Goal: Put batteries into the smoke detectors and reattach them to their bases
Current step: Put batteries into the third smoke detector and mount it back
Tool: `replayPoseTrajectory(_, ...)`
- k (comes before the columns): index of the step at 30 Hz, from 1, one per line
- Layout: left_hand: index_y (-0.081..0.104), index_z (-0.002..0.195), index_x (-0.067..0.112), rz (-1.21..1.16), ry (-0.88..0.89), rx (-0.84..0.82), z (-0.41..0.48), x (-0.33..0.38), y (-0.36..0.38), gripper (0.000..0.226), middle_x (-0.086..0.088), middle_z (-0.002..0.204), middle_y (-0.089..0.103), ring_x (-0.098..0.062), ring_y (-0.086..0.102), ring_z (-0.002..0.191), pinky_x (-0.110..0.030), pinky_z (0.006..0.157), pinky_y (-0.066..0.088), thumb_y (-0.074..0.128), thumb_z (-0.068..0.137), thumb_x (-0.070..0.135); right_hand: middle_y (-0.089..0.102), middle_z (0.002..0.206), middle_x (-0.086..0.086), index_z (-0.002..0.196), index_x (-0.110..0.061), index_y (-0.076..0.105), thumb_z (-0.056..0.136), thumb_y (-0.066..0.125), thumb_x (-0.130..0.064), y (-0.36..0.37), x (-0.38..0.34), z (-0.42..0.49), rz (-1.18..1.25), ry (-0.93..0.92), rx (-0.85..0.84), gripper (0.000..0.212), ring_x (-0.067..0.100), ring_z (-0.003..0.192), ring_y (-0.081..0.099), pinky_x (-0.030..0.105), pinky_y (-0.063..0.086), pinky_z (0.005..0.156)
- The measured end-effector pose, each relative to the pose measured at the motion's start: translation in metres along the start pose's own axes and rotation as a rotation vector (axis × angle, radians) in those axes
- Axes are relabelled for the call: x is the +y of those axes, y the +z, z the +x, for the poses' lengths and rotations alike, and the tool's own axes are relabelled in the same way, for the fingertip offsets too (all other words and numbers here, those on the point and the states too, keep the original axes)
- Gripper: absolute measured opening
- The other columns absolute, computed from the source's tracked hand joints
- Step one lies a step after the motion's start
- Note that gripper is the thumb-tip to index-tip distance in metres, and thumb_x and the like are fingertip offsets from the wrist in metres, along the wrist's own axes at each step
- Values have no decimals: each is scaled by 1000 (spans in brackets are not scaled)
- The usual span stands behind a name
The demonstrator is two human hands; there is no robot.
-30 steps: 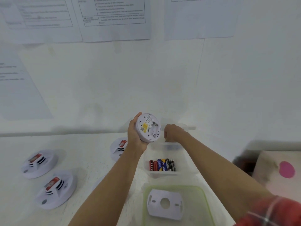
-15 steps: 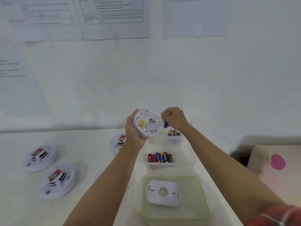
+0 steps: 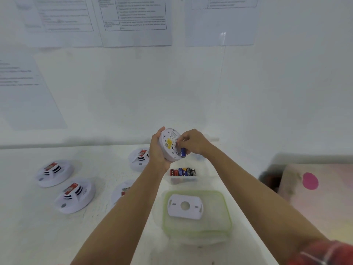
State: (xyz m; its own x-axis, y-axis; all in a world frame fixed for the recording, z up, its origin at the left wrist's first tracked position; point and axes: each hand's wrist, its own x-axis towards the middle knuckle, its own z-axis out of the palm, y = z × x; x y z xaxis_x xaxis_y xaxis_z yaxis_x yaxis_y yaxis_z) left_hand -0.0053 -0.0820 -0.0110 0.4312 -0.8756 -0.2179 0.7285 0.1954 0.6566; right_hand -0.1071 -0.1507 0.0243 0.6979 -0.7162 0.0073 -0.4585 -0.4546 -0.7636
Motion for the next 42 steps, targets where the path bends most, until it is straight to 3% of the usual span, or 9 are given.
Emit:
replayPoseTrajectory(7,61,90,18,43,-31,10,-21,8,-16,33,-7,86,57,-23,52,80,-36,80,42,43,90,45,68,100,24,92,6,68,85,62,-3,19,-16,-13,147,43,88,13,36,88,68,41,58,77)
replayPoseTrajectory(12,59,89,17,59,-57,-40,-30,20,-27,33,-7,85,55,-21,52,79,-35,79,42,41,90,45,65,84,19,92,4,69,82,67,-5,38,-25,-23,170,-48,231,13,18,63,60,22,56,58)
replayPoseTrajectory(15,59,85,16,42,-77,-76,-35,24,-32,34,-7,84,55,-21,51,79,-36,80,41,40,91,44,63,79,8,90,2,71,79,70,-6,50,-24,-30,171,-142,398,14,18,71,59,33,56,70)
replayPoseTrajectory(20,59,88,18,14,-78,-93,-41,27,-34,32,-7,86,57,-22,52,80,-35,81,41,42,90,45,60,77,-3,97,2,68,79,68,0,56,-22,-41,374,-177,506,18,27,78,64,39,58,71)
replayPoseTrajectory(25,56,83,15,-34,-96,-97,-40,26,-27,33,-6,80,52,-19,47,70,-32,74,38,43,89,45,67,88,16,87,3,67,77,69,5,58,-22,-44,363,-260,508,10,30,82,68,17,56,63)
replayPoseTrajectory(31,50,70,14,-74,-104,-94,-37,24,-19,34,-3,70,41,-16,37,61,-26,60,30,42,86,42,68,87,13,86,9,71,72,71,10,55,-6,-46,375,-342,337,14,6,79,65,25,56,80)
replayPoseTrajectory(34,47,69,14,-42,-105,-117,-37,25,-16,37,-2,66,37,-16,33,58,-20,54,31,37,88,44,66,110,19,96,10,70,79,65,9,53,-1,-45,268,-352,257,18,13,97,61,13,51,86)
replayPoseTrajectory(36,45,69,15,-38,-102,-128,-35,25,-15,36,-1,67,36,-16,33,59,-23,59,27,35,88,44,64,115,19,101,11,68,82,60,12,50,0,-43,218,-364,212,21,17,102,59,7,49,84)
replayPoseTrajectory(42,56,62,15,-43,-82,-123,-30,20,-16,39,-1,72,41,-17,37,65,-26,63,26,39,85,41,66,105,24,91,10,70,71,71,12,39,-2,-39,306,-324,254,20,16,87,61,10,52,76)
